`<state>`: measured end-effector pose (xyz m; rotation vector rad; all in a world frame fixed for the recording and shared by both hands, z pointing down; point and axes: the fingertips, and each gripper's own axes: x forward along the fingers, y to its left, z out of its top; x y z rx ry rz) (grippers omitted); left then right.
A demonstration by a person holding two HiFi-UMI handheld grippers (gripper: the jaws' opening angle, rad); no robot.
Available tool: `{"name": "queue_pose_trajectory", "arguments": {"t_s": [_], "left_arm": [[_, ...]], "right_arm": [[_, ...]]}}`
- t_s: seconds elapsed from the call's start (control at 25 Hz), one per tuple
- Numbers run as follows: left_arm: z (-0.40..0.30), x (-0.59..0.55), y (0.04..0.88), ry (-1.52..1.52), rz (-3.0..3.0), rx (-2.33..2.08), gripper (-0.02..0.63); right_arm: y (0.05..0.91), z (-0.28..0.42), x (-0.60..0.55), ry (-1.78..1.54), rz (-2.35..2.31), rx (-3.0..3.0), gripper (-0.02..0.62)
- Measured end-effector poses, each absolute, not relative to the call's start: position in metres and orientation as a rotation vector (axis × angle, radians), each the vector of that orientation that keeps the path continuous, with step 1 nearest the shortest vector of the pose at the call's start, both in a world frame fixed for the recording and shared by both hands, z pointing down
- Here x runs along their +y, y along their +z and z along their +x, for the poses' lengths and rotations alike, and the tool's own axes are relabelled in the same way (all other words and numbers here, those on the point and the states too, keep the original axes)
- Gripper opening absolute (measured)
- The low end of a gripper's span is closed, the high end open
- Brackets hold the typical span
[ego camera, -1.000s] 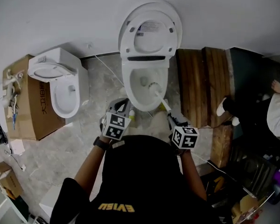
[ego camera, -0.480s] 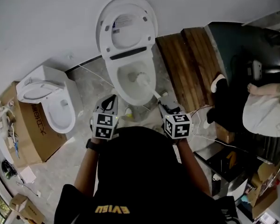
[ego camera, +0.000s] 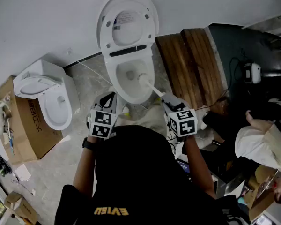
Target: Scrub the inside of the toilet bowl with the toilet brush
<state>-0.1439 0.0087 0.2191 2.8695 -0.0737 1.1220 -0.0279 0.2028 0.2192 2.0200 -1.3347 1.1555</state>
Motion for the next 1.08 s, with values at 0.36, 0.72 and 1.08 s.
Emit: {"name": "queue_pose_trajectory", "arguments": {"t_s": [0.36, 0.72, 1.08], "left_arm": [[-0.148, 0.011, 0.21, 1.085, 2.852, -0.092, 0.02], [-0.164, 0.019, 0.218, 1.077, 2.822, -0.053, 0.02], [-0.21, -0.036, 0.277, 1.164, 2.705, -0.277, 0.02]], "right_arm": [[0.197, -0.019, 0.196, 1.064, 1.913, -1.391, 0.155], [0.18, -0.017, 0.191, 0.971, 1.883, -1.382, 0.155], [0.203, 0.0, 0.202, 1.186, 2.096, -1.405, 0.155]]}}
